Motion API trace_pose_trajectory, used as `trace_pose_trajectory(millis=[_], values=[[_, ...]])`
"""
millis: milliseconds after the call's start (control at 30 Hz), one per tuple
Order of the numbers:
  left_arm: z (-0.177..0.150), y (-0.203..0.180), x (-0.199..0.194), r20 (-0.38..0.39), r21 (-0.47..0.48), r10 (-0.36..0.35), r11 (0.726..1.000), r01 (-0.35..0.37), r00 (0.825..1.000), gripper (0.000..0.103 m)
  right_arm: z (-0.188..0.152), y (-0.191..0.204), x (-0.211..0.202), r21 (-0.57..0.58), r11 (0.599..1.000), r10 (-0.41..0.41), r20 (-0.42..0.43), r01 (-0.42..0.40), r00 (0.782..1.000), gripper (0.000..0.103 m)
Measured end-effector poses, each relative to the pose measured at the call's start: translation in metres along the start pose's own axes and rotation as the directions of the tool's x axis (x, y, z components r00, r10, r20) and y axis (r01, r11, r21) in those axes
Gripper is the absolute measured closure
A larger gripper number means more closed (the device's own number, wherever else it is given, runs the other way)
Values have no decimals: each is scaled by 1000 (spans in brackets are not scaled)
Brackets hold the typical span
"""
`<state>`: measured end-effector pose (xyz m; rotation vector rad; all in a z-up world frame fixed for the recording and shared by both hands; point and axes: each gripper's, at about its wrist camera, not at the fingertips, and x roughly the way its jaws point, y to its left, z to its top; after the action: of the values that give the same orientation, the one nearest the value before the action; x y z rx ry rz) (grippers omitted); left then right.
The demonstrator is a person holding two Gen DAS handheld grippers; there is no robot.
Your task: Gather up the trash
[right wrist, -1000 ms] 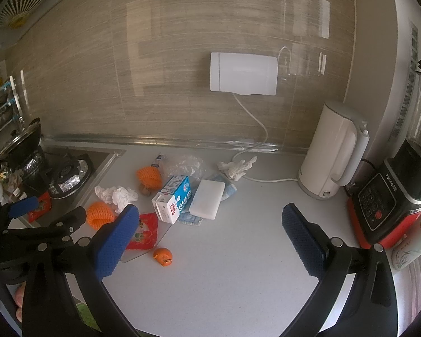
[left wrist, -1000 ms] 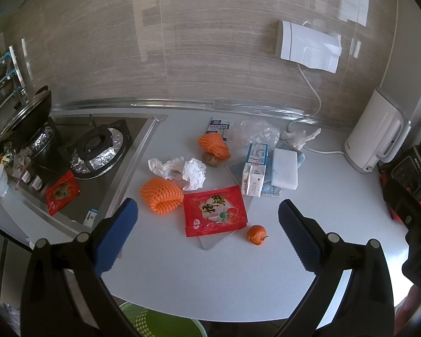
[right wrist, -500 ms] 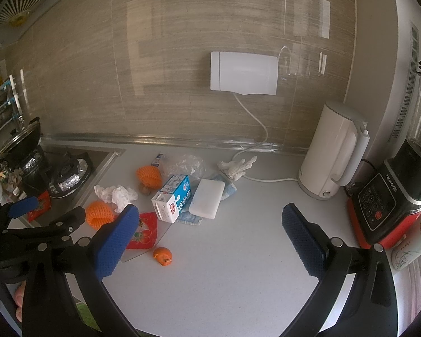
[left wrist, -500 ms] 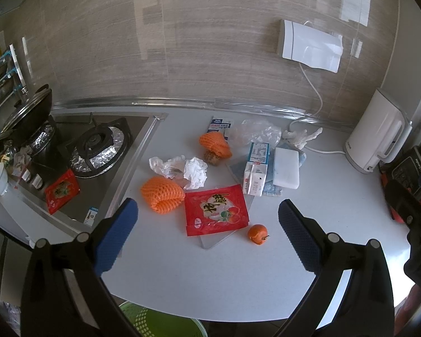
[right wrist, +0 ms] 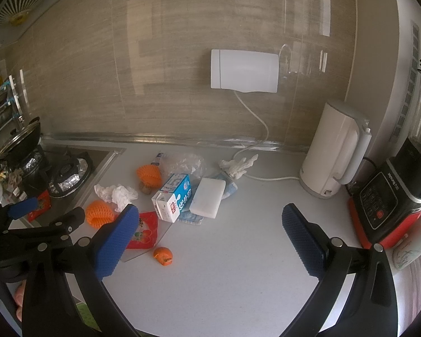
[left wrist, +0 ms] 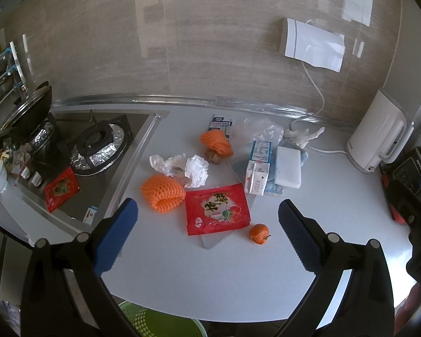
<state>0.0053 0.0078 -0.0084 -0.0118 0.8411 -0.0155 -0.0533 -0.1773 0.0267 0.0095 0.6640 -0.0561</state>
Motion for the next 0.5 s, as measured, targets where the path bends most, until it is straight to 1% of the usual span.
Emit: trace_pose_trajectory(millis=[167, 267, 367, 433, 500], values=[[0, 0, 2, -2, -1, 1, 1000, -1, 1000, 7, 0, 0, 2, 1, 1000, 1, -4, -1, 1000, 2], [-1, 4, 6, 7, 3, -21, 1000, 21, 1000, 7, -1, -1, 5, 6, 1000, 9, -6, -9, 1000, 2], [-1, 11, 14, 9, -1, -54, 999, 54, 999, 7, -3, -2, 15, 3, 1000, 20, -14, -20, 1000, 2], [-3, 19, 22, 16, -13, -52, 999, 52, 999, 7, -6, -2, 26, -16, 999, 39, -23, -39, 999, 2], [-6, 29, 34, 13, -32, -47, 998, 47, 999, 7, -10, -3, 38, -26, 999, 41, -34, -42, 999, 2]])
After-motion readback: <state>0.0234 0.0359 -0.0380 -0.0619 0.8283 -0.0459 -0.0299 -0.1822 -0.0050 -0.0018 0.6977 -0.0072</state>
